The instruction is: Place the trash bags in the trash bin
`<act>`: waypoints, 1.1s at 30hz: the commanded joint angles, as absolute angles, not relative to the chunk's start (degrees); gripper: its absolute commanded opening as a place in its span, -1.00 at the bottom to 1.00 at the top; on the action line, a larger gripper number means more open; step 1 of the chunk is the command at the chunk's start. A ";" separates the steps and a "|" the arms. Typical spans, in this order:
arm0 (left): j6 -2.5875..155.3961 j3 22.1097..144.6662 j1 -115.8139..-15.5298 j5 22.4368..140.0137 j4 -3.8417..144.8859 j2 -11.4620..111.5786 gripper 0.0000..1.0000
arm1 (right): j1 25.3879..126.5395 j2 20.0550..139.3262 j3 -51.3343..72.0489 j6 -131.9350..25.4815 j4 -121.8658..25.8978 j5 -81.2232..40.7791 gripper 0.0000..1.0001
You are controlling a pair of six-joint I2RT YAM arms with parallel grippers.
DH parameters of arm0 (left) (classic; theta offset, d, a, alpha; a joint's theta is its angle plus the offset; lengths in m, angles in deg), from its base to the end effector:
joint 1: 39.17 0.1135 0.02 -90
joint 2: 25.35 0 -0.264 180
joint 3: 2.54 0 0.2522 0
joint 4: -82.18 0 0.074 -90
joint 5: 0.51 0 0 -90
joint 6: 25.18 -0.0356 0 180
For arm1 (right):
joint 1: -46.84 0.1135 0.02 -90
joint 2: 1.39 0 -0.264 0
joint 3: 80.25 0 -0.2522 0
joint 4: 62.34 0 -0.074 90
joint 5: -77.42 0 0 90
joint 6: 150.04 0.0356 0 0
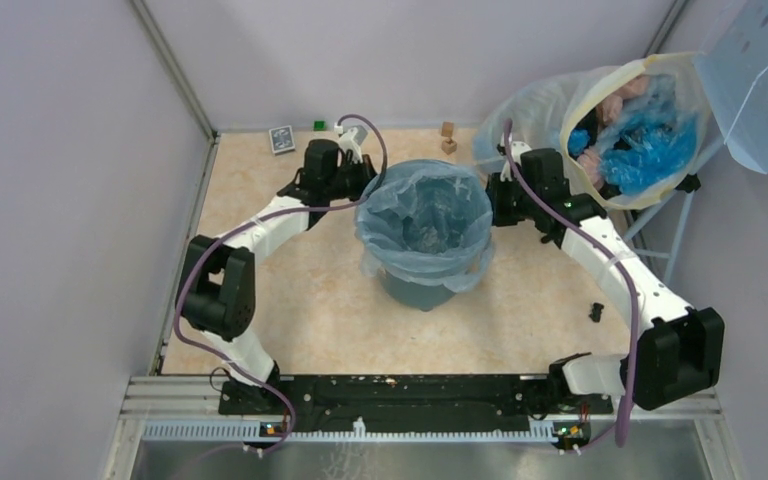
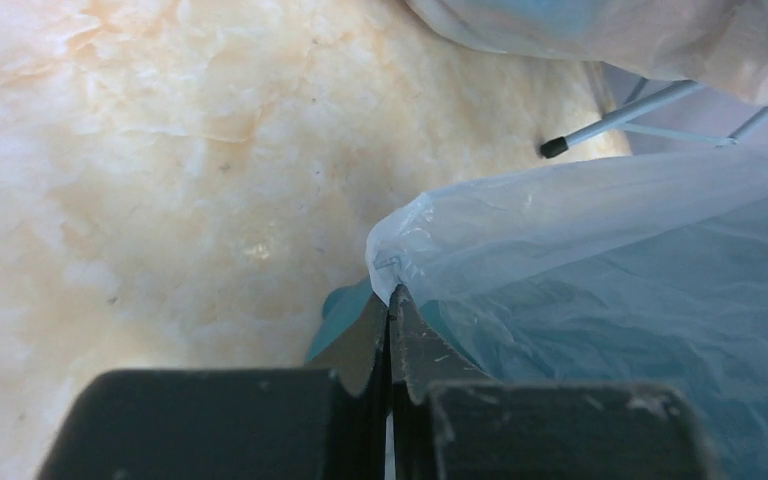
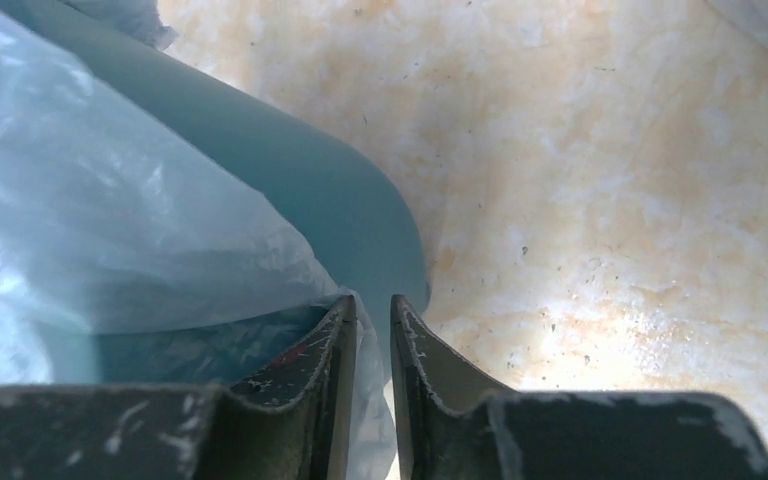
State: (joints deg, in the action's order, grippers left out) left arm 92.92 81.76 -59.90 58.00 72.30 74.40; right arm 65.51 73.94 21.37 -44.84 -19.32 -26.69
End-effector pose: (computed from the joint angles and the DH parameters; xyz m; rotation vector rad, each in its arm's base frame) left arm 0.3695 -0.1597 0.2619 0.2371 2.1021 -1.0795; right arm 0.2702 0.1005 0.3126 -0.2031 2.3033 0.5871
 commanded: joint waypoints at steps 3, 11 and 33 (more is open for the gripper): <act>90.64 76.66 -56.60 65.50 70.15 64.75 -1.00 | 66.55 70.83 15.74 -45.58 -17.16 -20.69 -0.36; 89.81 73.77 -54.38 64.59 70.19 67.05 -1.00 | 66.53 70.14 6.52 -54.59 -19.70 -22.50 -0.20; 92.42 69.78 -54.33 64.14 76.33 74.49 -1.00 | 70.98 88.16 -10.57 -74.30 -21.69 -47.17 0.18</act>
